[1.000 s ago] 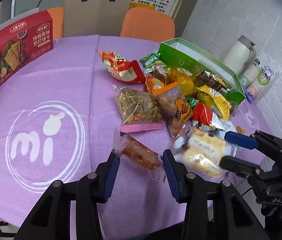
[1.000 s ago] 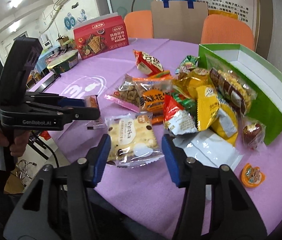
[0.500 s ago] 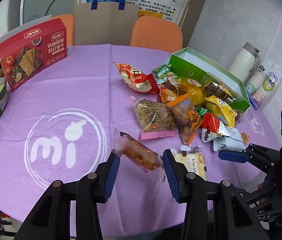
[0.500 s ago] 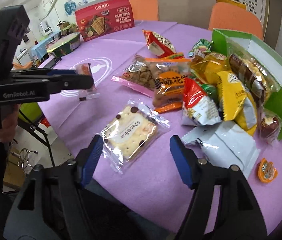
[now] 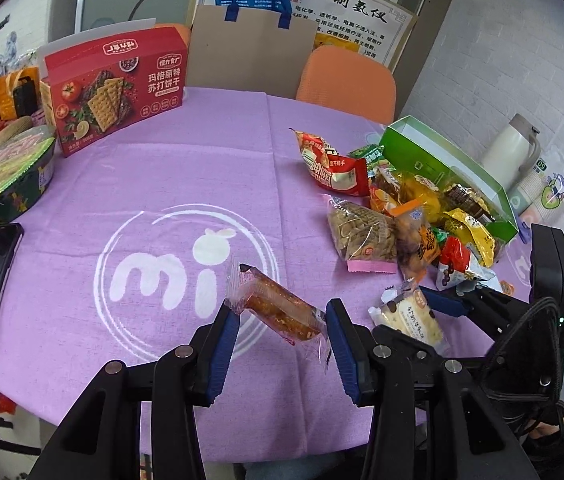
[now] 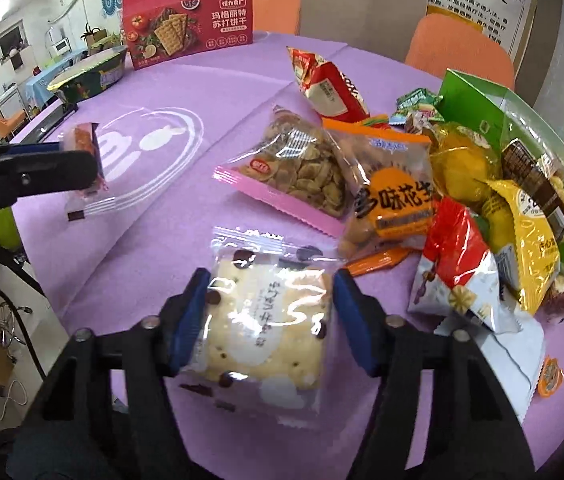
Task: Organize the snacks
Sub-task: 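Grasp the chocolate-chip cracker packet with the right tool while the left tool grasps the orange stick packet, then carry both packets into the green box and open both tools to release, then move both tools back to the pile toward the jelly cup and red packet, then grasp the orange jelly cup with the right tool while the left tool grasps the red-white packet, then carry both items into the green box and open both tools to release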
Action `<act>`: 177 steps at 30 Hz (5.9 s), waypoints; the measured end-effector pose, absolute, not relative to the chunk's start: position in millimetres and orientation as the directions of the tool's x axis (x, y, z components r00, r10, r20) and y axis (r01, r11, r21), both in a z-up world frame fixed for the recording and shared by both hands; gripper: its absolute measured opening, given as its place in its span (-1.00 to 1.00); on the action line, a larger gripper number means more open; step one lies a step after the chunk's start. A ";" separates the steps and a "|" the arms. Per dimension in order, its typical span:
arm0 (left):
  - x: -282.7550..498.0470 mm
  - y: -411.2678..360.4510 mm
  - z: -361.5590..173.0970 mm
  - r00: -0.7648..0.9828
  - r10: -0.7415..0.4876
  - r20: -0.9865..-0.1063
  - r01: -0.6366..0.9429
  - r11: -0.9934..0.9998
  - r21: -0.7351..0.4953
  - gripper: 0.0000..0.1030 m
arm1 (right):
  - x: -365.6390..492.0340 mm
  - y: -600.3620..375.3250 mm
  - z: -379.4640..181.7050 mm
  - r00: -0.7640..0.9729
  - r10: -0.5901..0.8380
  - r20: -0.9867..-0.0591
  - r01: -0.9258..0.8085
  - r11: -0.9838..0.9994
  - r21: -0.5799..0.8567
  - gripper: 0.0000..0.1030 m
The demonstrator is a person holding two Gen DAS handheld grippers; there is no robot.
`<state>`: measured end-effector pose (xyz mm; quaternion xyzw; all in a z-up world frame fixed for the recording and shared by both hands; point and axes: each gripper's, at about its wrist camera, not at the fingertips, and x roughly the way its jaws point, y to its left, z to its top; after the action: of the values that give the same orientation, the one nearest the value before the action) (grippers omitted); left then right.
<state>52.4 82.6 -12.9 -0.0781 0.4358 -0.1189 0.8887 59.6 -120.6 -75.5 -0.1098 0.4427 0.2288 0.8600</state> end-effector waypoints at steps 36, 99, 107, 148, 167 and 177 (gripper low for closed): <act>245.7 -225.7 41.0 0.444 -0.558 -0.701 0.547 0.788 -0.282 -0.10 | 156.4 -377.1 -2.6 0.767 0.091 -0.636 -0.003 0.991 0.137 0.19; 110.2 -107.0 -34.2 0.401 -0.519 -0.755 0.460 0.827 -0.324 0.16 | 29.6 -365.7 -63.1 0.635 0.234 -0.736 -0.169 0.972 0.163 -0.27; 117.2 -96.4 -43.6 0.361 -0.544 -0.758 0.437 0.816 -0.378 -0.01 | 30.9 -356.6 -64.8 0.626 0.238 -0.743 -0.188 0.970 0.152 -0.27; 130.8 -126.7 68.8 0.482 -0.631 -0.608 0.597 0.744 -0.299 -0.26 | 40.4 -360.7 26.2 0.804 0.206 -0.558 -0.181 0.978 0.100 -0.43; 255.8 -239.8 26.0 0.417 -0.526 -0.742 0.522 0.806 -0.278 -0.26 | 142.1 -388.0 -3.5 0.768 0.147 -0.623 -0.097 0.989 0.113 -0.42; 265.2 -230.3 12.6 0.444 -0.491 -0.749 0.470 0.840 -0.272 0.72 | 148.7 -379.3 -18.2 0.792 0.114 -0.600 -0.111 0.993 0.042 0.68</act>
<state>265.2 -230.3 12.6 -0.0123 0.4448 -0.2827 0.8498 148.7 -379.3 -18.2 0.0023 0.3170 0.0595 0.9465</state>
